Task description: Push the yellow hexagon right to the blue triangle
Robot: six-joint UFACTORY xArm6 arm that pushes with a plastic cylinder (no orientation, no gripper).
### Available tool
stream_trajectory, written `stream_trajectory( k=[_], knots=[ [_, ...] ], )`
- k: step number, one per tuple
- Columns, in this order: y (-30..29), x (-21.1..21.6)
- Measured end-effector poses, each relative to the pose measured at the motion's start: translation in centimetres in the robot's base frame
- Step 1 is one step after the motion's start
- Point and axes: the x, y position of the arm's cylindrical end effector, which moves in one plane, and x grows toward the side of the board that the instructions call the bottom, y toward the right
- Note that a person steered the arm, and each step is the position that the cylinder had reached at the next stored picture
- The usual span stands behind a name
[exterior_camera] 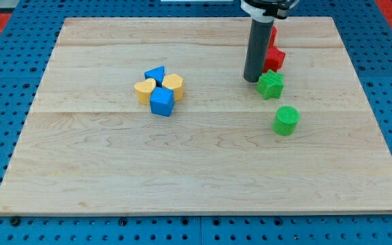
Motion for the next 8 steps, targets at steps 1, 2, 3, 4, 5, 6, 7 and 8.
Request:
stream_trajectory(
  k=[1,2,3,4,5,6,7,8],
  knots=[
    [0.6,0.8],
    [0.9,2.3],
    [0.6,2.7],
    [-3.7,2.6],
    [-4.7,2.6],
    [-4.7,2.6],
    [-4.7,2.6],
    [-4.9,3.9]
  ],
)
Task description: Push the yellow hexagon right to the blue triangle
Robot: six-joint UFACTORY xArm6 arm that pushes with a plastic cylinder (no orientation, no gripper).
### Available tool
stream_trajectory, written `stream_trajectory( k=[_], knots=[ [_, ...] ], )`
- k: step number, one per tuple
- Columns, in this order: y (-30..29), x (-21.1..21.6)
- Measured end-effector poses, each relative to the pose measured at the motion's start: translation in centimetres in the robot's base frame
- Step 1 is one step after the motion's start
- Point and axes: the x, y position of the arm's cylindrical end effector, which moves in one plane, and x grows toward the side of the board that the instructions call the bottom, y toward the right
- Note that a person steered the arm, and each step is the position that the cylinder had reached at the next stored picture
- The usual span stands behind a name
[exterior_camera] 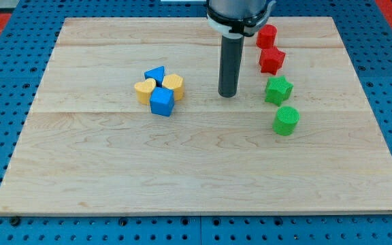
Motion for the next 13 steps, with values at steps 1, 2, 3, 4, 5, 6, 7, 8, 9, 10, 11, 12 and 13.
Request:
stream_trajectory(
  k=[1,2,3,4,5,6,7,8,9,10,11,12,13],
  knots=[
    [-5.6,0.2],
    [-12.2,0.2],
    [-16.1,0.2],
    [-17.3,-0.2],
    [-19.1,-0.8],
    [-19.0,-1.3],
    [-16.2,-1.4],
    [-12.9,-1.5],
    [-10.1,-2.2],
    [-9.5,-2.8],
    [-9.5,-2.9],
    [-9.5,-3.3],
    [-10.5,-1.8]
  ],
)
